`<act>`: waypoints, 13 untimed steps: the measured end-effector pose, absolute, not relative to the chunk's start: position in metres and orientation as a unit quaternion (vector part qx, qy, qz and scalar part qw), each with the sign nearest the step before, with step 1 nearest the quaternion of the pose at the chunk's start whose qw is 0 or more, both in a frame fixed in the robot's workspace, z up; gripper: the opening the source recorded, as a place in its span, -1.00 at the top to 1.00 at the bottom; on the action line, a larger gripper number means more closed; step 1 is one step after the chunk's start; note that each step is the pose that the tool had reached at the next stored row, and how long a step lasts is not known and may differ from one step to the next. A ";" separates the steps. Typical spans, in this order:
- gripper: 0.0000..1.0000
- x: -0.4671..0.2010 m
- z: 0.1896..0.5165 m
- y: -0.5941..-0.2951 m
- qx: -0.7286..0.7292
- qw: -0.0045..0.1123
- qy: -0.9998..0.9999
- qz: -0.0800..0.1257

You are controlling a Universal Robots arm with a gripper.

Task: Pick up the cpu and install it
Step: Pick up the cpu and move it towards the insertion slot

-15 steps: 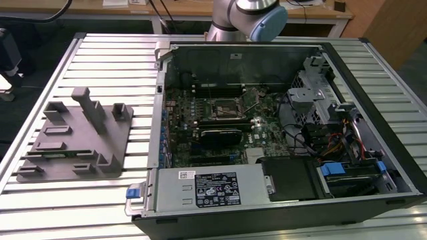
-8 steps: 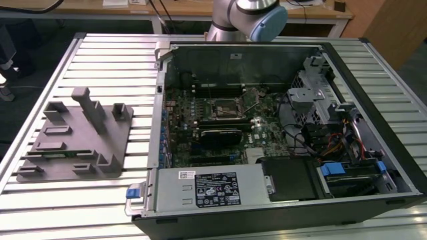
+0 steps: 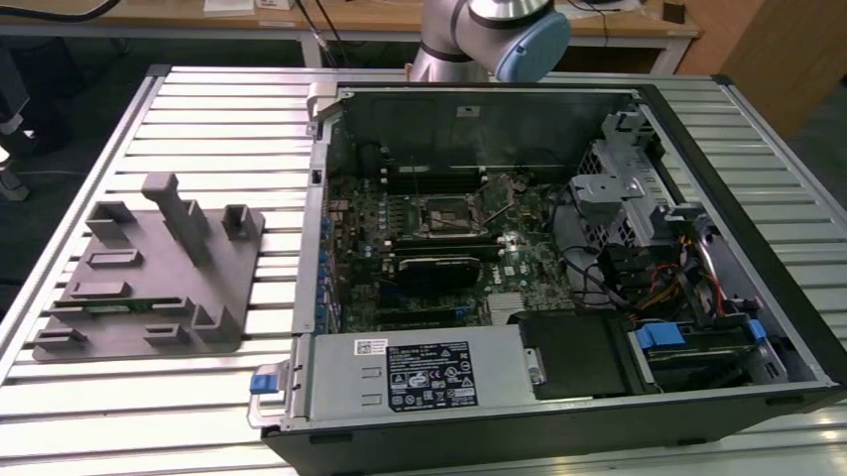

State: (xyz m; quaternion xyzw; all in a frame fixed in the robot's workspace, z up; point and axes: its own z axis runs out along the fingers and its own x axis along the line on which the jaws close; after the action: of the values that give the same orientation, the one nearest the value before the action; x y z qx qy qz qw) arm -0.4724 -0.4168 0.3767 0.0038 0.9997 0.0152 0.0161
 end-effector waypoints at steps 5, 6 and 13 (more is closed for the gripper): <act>-0.09 -0.466 0.376 -0.417 0.004 0.016 1.000 0.015; -0.09 -0.464 0.376 -0.417 0.004 0.016 1.000 0.015; -0.09 -0.452 0.376 -0.417 0.004 0.016 1.000 0.015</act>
State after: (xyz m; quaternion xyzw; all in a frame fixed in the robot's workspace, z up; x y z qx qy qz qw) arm -0.4524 -0.4169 0.3765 0.0038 0.9997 0.0153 0.0162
